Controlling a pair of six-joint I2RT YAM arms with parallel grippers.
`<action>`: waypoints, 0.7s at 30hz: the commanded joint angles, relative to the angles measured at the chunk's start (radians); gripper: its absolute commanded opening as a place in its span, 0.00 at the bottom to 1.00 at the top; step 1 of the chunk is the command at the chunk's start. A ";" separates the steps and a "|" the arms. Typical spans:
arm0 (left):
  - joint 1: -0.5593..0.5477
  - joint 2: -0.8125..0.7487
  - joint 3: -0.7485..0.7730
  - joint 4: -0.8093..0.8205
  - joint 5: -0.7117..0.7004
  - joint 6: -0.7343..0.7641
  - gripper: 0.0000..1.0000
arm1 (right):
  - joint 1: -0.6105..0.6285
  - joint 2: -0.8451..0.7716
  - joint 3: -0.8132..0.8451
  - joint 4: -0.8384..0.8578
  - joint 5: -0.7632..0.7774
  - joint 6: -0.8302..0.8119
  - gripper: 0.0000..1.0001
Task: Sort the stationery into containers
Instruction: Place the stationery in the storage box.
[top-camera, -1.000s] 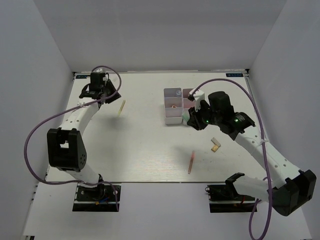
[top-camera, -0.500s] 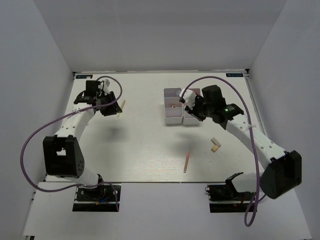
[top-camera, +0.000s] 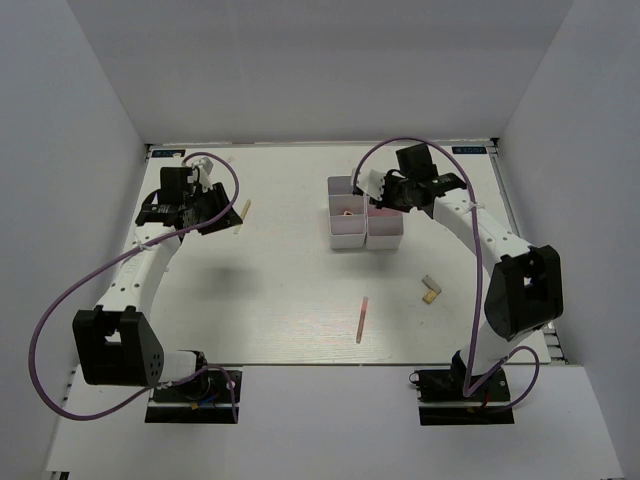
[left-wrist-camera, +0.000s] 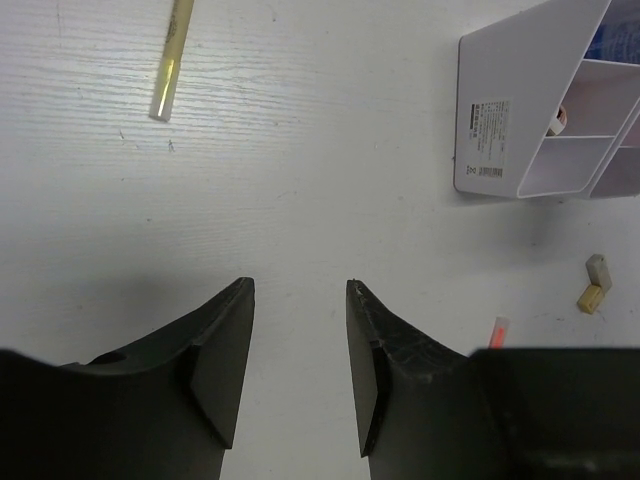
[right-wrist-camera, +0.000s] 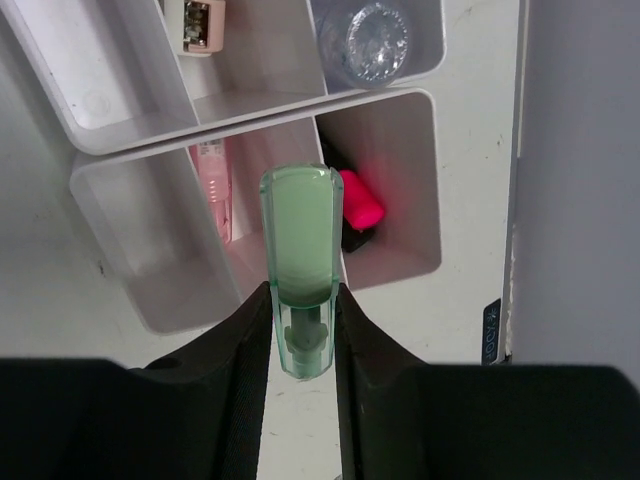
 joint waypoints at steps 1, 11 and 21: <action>-0.005 -0.019 0.002 0.003 0.005 0.001 0.53 | -0.017 0.003 0.032 -0.029 -0.051 -0.117 0.00; -0.005 0.000 0.008 -0.004 0.010 -0.005 0.53 | -0.029 0.049 0.015 -0.010 -0.116 -0.209 0.00; -0.004 0.003 0.008 -0.005 0.011 -0.003 0.53 | -0.040 0.087 0.009 0.039 -0.117 -0.194 0.00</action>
